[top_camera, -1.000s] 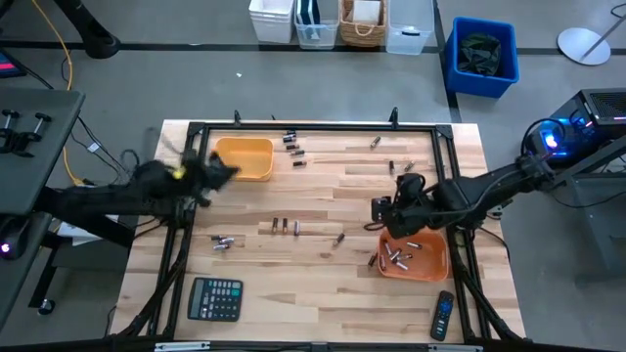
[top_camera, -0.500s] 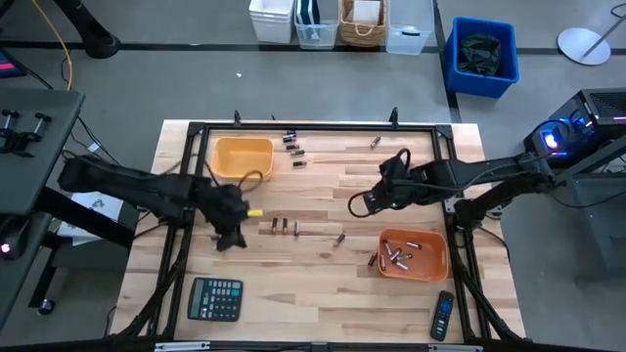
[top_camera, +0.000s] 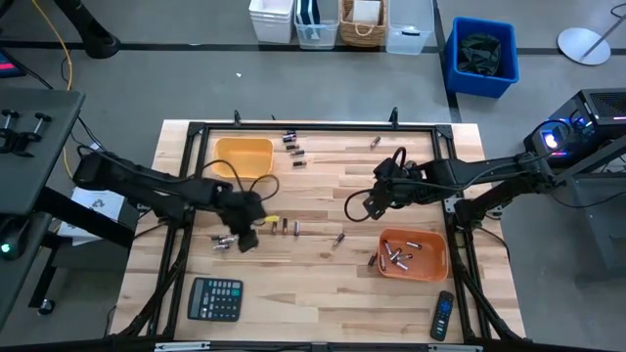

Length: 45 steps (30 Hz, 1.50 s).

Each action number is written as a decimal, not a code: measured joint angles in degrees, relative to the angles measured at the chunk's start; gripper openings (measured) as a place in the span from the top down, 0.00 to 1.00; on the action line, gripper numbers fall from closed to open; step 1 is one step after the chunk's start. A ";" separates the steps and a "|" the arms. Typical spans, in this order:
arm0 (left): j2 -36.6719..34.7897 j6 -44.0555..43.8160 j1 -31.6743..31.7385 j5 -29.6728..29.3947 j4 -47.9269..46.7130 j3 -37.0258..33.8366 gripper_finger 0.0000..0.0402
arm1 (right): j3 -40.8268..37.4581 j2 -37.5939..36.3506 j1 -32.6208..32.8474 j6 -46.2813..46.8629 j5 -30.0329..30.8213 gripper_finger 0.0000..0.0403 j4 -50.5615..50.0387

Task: Sort batteries
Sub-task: Put the black battery into the yellow bin

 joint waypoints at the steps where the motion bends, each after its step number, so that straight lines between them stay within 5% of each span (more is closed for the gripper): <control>1: 1.33 1.23 0.88 -2.12 0.09 0.73 0.68 | 0.00 0.00 0.00 0.81 0.11 0.47 -0.02; 8: 12.08 -10.14 4.55 -12.23 1.36 3.91 0.46 | 0.00 0.00 0.00 5.02 0.57 0.47 0.04; 13: 16.92 -16.63 4.66 -17.34 2.64 4.94 0.45 | 0.00 0.00 0.00 9.08 1.76 0.47 0.13; 24: 23.14 -17.67 4.17 -17.92 3.03 5.59 0.46 | 0.00 0.00 0.00 8.92 1.85 0.47 0.28; 28: 23.36 -15.70 4.18 -17.99 0.76 5.59 0.56 | 0.00 0.00 0.00 8.12 2.25 0.47 0.28; 34: 23.41 -13.94 4.29 -18.28 -0.75 5.43 0.93 | 0.00 0.00 0.00 7.13 3.14 0.47 0.07; 39: 21.33 -11.58 4.33 -17.21 -3.51 5.25 0.93 | 0.00 0.00 0.02 6.26 3.19 0.47 -0.36; 45: 10.14 -9.94 4.87 -16.48 -6.81 4.80 0.93 | 0.00 0.00 0.02 5.46 3.19 0.47 -0.35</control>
